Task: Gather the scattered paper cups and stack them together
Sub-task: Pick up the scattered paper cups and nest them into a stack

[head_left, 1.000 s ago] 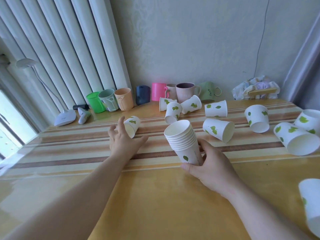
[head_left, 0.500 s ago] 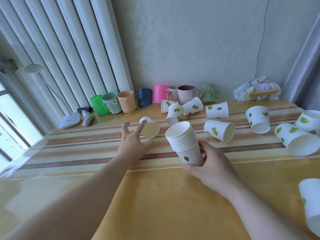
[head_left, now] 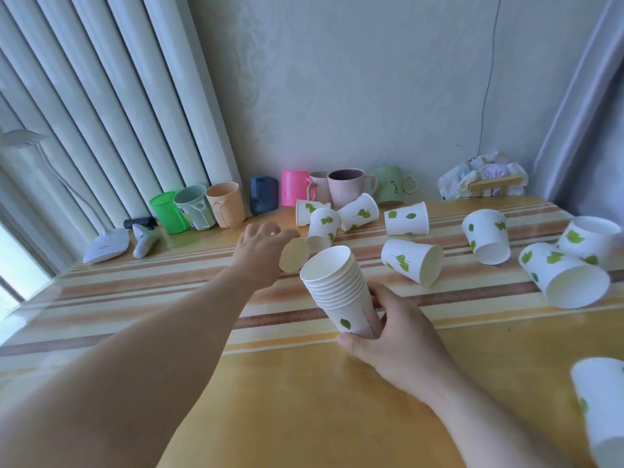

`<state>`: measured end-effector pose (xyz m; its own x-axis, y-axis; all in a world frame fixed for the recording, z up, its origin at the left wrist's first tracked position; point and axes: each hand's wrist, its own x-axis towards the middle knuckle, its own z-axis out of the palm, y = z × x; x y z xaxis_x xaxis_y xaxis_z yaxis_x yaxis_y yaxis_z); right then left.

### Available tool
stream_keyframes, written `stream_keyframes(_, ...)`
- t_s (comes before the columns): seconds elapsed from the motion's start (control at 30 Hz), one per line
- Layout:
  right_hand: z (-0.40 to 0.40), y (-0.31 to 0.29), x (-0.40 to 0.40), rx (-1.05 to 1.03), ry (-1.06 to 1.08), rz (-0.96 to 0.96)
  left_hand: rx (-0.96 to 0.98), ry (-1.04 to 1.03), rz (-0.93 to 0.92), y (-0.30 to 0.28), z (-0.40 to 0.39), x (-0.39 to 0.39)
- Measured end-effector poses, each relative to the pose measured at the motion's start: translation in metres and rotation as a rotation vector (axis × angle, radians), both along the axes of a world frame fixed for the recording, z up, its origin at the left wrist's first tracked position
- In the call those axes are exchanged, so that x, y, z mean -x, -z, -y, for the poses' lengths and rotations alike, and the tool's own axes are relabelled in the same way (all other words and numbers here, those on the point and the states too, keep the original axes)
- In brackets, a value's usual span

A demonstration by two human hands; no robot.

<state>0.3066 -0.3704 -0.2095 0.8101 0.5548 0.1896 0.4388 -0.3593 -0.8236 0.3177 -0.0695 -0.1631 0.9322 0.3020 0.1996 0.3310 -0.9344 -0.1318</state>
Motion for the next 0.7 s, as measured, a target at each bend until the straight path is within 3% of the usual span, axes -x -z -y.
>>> stream_keyframes(0.17,0.0,0.0,-0.001,-0.002,0.01,0.015,0.142,0.081,0.179,0.01,-0.02,0.012)
stream_keyframes(0.23,0.0,0.0,-0.001,0.003,0.014,0.011,0.323,0.049,0.311,0.014,-0.011,0.027)
stream_keyframes(0.3,0.0,-0.001,-0.001,0.006,0.015,0.007,0.686,-0.012,0.463,0.012,0.012,0.045)
stream_keyframes(0.4,0.0,-0.003,0.0,0.022,0.017,0.011,1.44,-0.031,0.74,-0.007,0.05,0.062)
stream_keyframes(0.47,0.001,-0.004,0.001,0.022,0.014,-0.003,1.678,0.02,0.886,-0.027,0.069,0.069)
stream_keyframes(0.57,0.002,-0.005,0.003,0.029,0.01,-0.002,1.792,0.156,0.961,-0.054,0.095,0.079)
stream_keyframes(0.7,0.003,-0.008,0.004,0.015,0.008,-0.014,1.577,0.243,0.754,-0.046,0.114,0.093)
